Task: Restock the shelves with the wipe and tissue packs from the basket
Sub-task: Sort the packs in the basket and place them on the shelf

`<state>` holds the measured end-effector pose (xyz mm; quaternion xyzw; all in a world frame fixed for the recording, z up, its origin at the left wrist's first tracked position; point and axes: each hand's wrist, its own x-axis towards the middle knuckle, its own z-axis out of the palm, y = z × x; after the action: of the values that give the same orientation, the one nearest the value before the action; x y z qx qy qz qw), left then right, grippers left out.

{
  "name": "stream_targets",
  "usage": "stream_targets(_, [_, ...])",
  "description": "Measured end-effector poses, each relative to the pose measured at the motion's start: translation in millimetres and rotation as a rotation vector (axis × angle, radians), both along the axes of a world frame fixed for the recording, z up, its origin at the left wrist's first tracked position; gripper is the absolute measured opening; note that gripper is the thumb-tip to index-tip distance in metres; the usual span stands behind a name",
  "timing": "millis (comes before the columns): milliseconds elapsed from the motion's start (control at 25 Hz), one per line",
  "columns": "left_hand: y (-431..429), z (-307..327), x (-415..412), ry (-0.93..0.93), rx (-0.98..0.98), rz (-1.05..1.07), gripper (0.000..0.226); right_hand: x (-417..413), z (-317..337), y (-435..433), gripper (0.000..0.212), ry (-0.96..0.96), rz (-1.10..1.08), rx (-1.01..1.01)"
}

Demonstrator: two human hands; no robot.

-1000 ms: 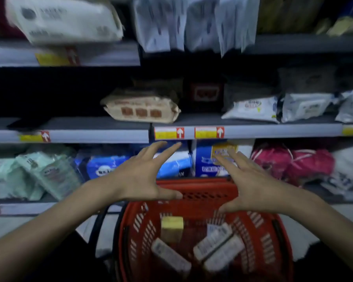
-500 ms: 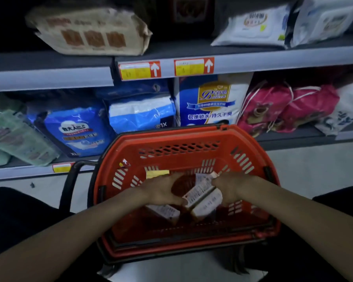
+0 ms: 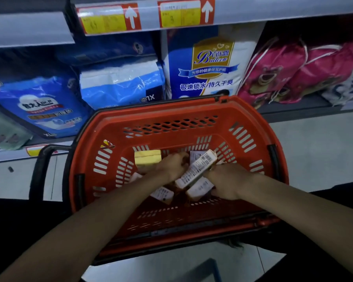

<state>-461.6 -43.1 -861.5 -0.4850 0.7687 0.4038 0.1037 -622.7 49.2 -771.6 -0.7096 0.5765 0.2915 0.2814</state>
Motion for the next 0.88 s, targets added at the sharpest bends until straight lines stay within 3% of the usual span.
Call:
stream_targets(360, [-19, -77, -56, 0.044, 0.276, 0.481, 0.034, 4, 1, -7, 0.045, -0.002, 0.052, -0.075])
stream_targets(560, [-24, -97, -72, 0.074, 0.324, 0.807, 0.031, 17, 5, -7, 0.045, 0.0, 0.108, -0.122])
stream_targets(680, [-26, -98, -74, 0.181, 0.507, 0.862, 0.05, 21, 7, -7, 0.044, 0.017, 0.111, -0.092])
stream_targets(760, [-26, -93, -74, 0.221, 0.525, 0.812, 0.06, 22, 10, -7, 0.042, 0.032, 0.113, -0.083])
stream_targets(880, [-24, -88, -76, 0.192, 0.517, 0.877, 0.029, 24, 13, -6, 0.039, 0.003, 0.096, -0.084])
